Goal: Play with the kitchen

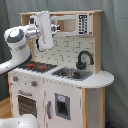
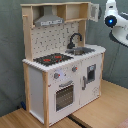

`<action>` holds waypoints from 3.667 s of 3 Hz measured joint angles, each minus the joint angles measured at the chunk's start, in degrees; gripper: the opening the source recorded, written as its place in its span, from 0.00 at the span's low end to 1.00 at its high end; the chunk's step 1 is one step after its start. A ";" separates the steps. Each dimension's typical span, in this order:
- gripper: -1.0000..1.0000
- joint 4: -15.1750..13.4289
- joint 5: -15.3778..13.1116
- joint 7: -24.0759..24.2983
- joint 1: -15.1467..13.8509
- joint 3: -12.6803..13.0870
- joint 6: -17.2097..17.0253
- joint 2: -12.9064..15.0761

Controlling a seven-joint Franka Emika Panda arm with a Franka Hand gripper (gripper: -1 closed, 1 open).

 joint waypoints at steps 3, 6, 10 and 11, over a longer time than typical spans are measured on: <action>0.00 7.56 0.01 -2.08 -4.14 8.26 6.97 8.29; 0.00 18.99 0.04 -2.11 -12.57 17.00 7.12 15.03; 0.00 32.36 0.11 -6.27 -21.02 24.24 4.76 16.81; 0.00 31.12 0.05 -7.32 -16.53 22.25 1.04 16.76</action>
